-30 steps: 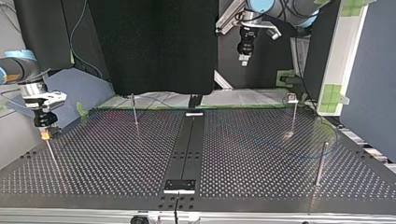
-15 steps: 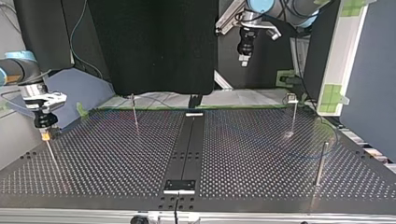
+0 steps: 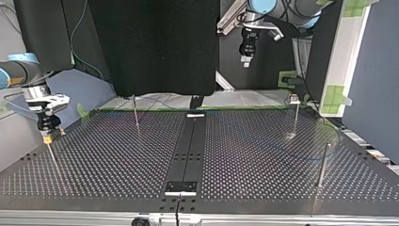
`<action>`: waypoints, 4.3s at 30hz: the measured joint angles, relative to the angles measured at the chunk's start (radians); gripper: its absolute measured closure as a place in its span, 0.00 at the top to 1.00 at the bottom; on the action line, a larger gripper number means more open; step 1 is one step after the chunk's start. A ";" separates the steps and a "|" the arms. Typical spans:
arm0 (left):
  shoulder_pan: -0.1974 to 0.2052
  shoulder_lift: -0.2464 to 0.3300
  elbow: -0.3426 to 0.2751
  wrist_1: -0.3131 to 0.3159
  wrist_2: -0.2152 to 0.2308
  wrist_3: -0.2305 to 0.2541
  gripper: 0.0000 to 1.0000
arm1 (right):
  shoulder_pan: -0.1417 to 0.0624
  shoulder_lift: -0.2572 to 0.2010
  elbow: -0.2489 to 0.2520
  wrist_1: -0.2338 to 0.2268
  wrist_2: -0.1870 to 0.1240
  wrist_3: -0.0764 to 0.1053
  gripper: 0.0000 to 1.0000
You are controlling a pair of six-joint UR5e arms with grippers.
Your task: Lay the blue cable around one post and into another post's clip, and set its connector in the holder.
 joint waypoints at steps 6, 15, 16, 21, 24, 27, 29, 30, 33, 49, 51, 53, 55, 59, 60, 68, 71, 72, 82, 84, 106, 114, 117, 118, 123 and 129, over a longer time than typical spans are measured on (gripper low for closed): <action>0.003 0.000 0.000 0.000 0.002 0.001 1.00 | 0.003 0.001 -0.001 0.002 0.007 -0.002 1.00; 0.006 0.000 0.000 -0.001 0.003 0.006 1.00 | 0.003 0.002 0.000 -0.003 0.016 0.001 1.00; 0.006 0.000 0.000 -0.001 0.003 0.006 1.00 | 0.003 0.002 0.000 -0.004 0.016 0.001 1.00; 0.006 0.000 0.000 -0.001 0.004 0.006 1.00 | 0.005 0.002 0.000 -0.010 0.023 0.002 1.00; 0.006 0.000 0.000 -0.002 0.004 0.006 1.00 | 0.006 0.002 0.000 -0.012 0.033 0.003 1.00; 0.006 0.000 0.000 -0.001 0.004 0.006 1.00 | 0.007 0.002 0.000 -0.015 0.038 0.003 1.00; 0.007 0.000 0.000 -0.002 0.004 0.006 1.00 | 0.007 0.002 0.000 -0.017 0.041 0.004 1.00; 0.007 0.000 0.000 -0.002 0.004 0.006 1.00 | 0.008 0.002 0.000 -0.018 0.043 0.004 1.00; 0.007 0.000 0.000 -0.001 0.004 0.006 1.00 | 0.008 0.002 0.000 -0.018 0.050 0.005 1.00; 0.008 0.000 0.000 0.000 0.004 0.006 1.00 | 0.009 0.002 0.000 -0.013 0.071 0.005 1.00; 0.008 0.000 0.000 0.000 0.004 0.006 1.00 | 0.009 0.002 0.000 -0.013 0.075 0.005 1.00; 0.008 0.000 0.000 0.000 0.004 0.006 1.00 | 0.009 0.002 0.000 -0.014 0.080 0.005 1.00; 0.008 0.000 0.000 0.000 0.004 0.006 1.00 | 0.009 0.002 0.000 -0.014 0.085 0.005 1.00; 0.008 0.000 0.000 -0.001 0.004 0.006 1.00 | 0.009 0.002 0.000 -0.014 0.098 0.005 1.00; 0.008 0.000 0.000 -0.001 0.004 0.006 1.00 | 0.009 0.002 0.000 -0.014 0.101 0.005 1.00; 0.008 0.000 0.000 -0.001 0.004 0.006 1.00 | 0.009 0.002 0.000 -0.010 0.126 0.005 1.00; 0.008 0.000 0.000 0.000 0.004 0.006 1.00 | 0.009 0.002 0.000 -0.008 0.141 0.005 1.00; 0.009 0.000 0.000 0.000 0.004 0.006 1.00 | 0.009 0.002 0.000 -0.008 0.146 0.005 1.00; 0.012 0.000 0.000 0.000 0.005 0.006 1.00 | 0.005 0.002 0.000 -0.006 0.201 0.008 1.00; 0.012 0.000 0.000 0.000 0.005 0.006 1.00 | 0.003 0.002 0.000 -0.004 0.217 0.009 1.00; 0.014 0.000 0.000 -0.002 0.023 0.006 1.00 | 0.007 -0.091 0.109 0.031 0.417 0.041 1.00; 0.014 0.000 0.000 -0.006 0.041 0.004 1.00 | 0.046 -0.162 0.181 -0.040 0.489 -0.002 1.00; 0.014 0.000 0.000 -0.010 0.044 0.004 1.00 | 0.070 -0.189 0.208 -0.067 0.513 -0.027 1.00; 0.014 0.000 0.000 -0.011 0.045 0.004 1.00 | 0.078 -0.198 0.216 -0.074 0.519 -0.033 1.00; 0.014 0.000 0.000 -0.013 0.046 0.004 1.00 | 0.123 -0.219 0.263 -0.094 0.545 -0.052 1.00; 0.013 0.000 0.000 -0.015 0.047 0.003 1.00 | 0.182 -0.222 0.321 -0.107 0.581 -0.069 1.00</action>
